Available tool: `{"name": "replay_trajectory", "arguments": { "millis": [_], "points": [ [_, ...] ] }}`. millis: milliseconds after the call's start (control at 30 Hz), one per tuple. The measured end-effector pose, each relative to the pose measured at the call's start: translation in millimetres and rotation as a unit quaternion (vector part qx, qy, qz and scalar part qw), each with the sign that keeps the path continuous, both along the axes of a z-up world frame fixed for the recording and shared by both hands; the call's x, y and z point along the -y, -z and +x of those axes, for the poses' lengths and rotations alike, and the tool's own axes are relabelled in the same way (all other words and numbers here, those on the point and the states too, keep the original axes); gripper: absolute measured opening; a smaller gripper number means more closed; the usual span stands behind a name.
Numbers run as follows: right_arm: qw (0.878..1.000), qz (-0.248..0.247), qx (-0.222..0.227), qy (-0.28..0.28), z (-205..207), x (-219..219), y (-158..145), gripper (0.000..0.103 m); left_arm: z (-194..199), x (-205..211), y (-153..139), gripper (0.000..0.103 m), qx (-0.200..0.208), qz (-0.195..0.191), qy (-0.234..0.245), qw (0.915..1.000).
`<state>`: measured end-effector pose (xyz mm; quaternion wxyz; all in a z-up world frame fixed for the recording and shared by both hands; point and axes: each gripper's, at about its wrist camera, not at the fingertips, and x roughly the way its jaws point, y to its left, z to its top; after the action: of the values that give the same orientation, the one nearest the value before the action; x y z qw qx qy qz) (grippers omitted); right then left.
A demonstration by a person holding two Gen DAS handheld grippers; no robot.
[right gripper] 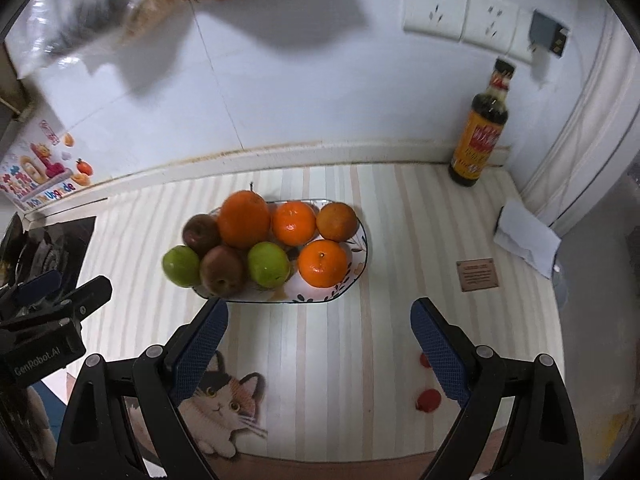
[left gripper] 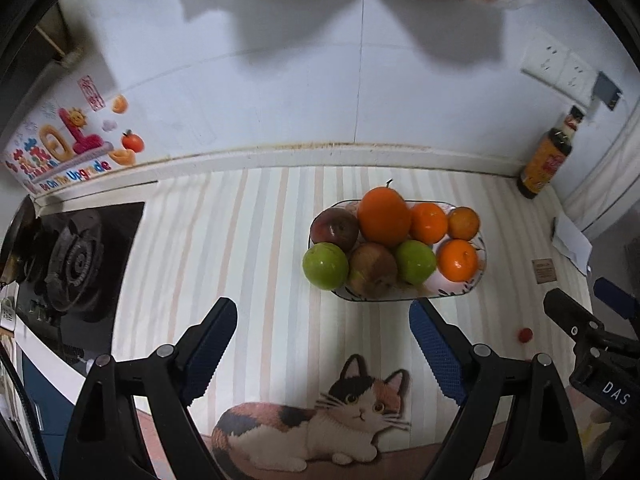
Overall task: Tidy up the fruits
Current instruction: 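Open both tools to drop the fruits onto the plate and lift away, then grasp a red tomato with the right tool while the left tool grasps the other tomato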
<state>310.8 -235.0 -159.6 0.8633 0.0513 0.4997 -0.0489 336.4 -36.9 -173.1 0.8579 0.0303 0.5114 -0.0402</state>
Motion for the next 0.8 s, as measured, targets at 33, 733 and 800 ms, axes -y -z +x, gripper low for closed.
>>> {"name": "replay_trajectory", "arguments": {
  "millis": [33,733,800],
  "points": [
    [1.000,-0.001,0.004,0.001,-4.8,-2.3,-5.5,0.095,-5.6,-2.1,-5.1,0.088,0.003,-0.006,0.001,1.0000],
    [0.996,-0.008,0.085,0.000,-98.8,-40.5,-97.7,0.095,-92.4,-28.9,-81.4,0.088,0.077,-0.025,0.018,0.9966],
    [0.997,-0.006,0.083,0.002,-102.1,-43.5,-97.3,0.095,-93.5,-30.5,-82.1,0.088,0.076,-0.028,0.019,0.9966]
  ]
}}
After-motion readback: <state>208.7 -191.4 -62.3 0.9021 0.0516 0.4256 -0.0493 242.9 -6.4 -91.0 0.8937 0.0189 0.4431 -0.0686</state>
